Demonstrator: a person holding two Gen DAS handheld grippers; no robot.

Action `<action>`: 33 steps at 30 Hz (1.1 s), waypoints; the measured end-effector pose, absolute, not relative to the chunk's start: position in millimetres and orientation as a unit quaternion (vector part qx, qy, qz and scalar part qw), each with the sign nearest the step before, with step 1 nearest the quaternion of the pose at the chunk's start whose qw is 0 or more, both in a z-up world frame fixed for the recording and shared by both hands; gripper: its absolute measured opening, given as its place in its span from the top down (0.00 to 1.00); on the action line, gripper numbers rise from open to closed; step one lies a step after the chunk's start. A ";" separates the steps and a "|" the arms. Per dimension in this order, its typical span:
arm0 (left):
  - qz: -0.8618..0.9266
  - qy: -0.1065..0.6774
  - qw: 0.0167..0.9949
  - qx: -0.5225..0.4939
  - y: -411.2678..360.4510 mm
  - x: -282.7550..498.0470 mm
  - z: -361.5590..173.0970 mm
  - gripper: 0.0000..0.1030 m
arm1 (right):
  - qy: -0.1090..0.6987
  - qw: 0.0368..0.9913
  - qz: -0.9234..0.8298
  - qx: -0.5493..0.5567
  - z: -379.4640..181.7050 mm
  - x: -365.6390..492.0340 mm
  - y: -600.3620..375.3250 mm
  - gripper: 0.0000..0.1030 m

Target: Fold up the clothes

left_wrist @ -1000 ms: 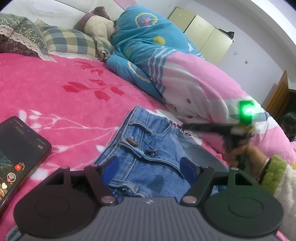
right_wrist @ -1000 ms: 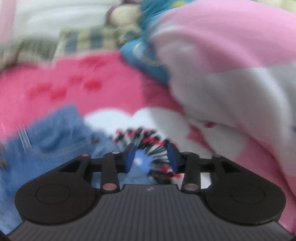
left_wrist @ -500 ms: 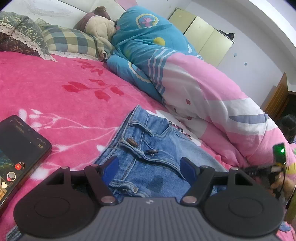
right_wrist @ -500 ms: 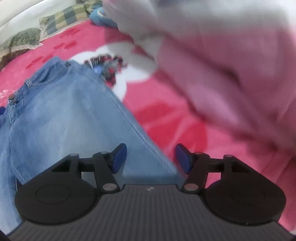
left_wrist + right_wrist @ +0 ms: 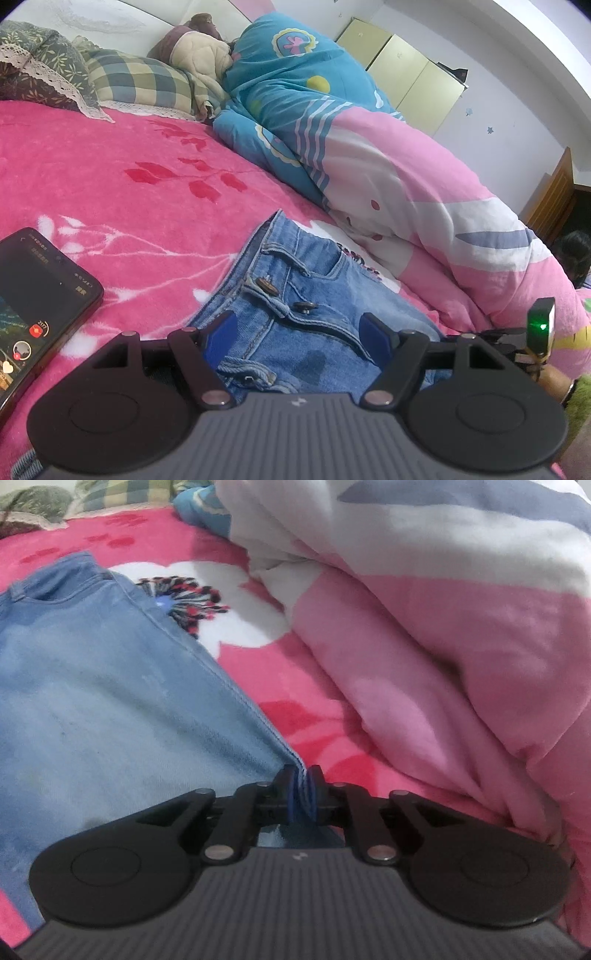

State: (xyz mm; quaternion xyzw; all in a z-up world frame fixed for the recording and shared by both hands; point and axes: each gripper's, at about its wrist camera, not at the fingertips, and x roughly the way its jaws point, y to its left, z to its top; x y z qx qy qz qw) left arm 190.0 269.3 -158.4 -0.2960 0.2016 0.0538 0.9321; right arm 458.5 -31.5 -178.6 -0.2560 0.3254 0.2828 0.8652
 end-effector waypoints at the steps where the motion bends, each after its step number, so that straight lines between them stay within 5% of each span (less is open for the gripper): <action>1: 0.054 0.201 0.932 -0.297 269.5 189.8 -158.6 0.28 | 0.329 0.869 0.277 -0.243 -173.0 460.7 -36.0 0.73; 3: 0.053 0.201 0.932 -0.298 269.9 189.3 -158.9 0.28 | 0.340 0.881 0.257 -0.207 -156.1 463.9 -52.4 0.59; 12: 0.045 0.184 0.928 -0.321 274.8 180.7 -154.3 0.23 | 0.330 0.933 0.143 -0.012 -29.7 364.8 -234.5 0.52; 18: -0.006 0.176 0.924 -0.340 250.9 167.6 -104.6 0.22 | 0.298 0.953 0.053 0.014 11.8 261.5 -363.6 0.45; 24: -0.154 0.262 0.927 -0.218 121.9 210.5 -69.3 0.21 | 0.304 0.949 0.064 0.050 -16.3 277.2 -396.3 0.45; 33: -0.229 0.328 0.916 0.018 -28.3 293.8 -114.7 0.24 | 0.318 0.906 0.242 -0.137 -95.9 387.8 -271.9 0.47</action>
